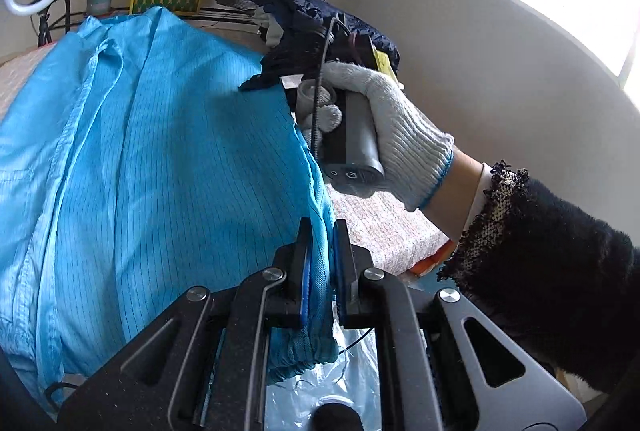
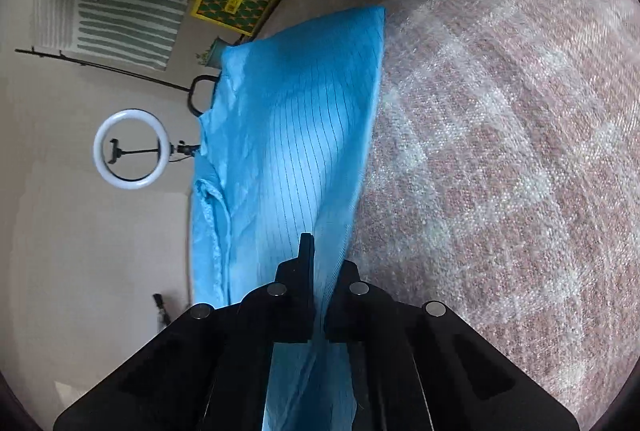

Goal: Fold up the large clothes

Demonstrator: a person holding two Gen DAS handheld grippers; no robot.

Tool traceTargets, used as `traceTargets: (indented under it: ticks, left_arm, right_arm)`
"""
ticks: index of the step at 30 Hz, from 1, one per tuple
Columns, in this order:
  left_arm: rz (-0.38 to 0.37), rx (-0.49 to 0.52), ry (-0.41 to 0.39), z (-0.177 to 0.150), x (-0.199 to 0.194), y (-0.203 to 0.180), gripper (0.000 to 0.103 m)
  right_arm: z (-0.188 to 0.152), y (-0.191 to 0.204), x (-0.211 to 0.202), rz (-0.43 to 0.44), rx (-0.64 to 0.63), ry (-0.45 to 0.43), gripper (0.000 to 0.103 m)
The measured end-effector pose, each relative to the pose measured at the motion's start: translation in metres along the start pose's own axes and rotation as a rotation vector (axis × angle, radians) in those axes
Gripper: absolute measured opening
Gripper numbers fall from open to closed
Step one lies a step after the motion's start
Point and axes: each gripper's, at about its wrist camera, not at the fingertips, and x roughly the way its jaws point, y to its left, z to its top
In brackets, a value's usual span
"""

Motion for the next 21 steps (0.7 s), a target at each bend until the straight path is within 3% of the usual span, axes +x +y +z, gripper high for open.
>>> traceTargets:
  ticks: [4, 12, 16, 21]
  left_arm:
    - [-0.022, -0.071, -0.001, 0.0, -0.007, 0.021, 0.007]
    - [-0.041, -0.206, -0.064, -0.01, -0.048, 0.058, 0.007]
    - [-0.018, -0.31, -0.091, -0.023, -0.07, 0.088, 0.007]
    - [0.046, -0.412, -0.081, -0.048, -0.088, 0.123, 0.007]
  right_arm:
    - [-0.001, 0.056, -0.01, -0.202, -0.193, -0.071, 0.001]
    - [-0.028, 0.17, 0.011, -0.366, -0.531, -0.108, 0.0]
    - [-0.064, 0.224, 0.051, -0.444, -0.742, -0.086, 0.0]
    - [-0.129, 0.27, 0.13, -0.529, -1.02, 0.018, 0.0]
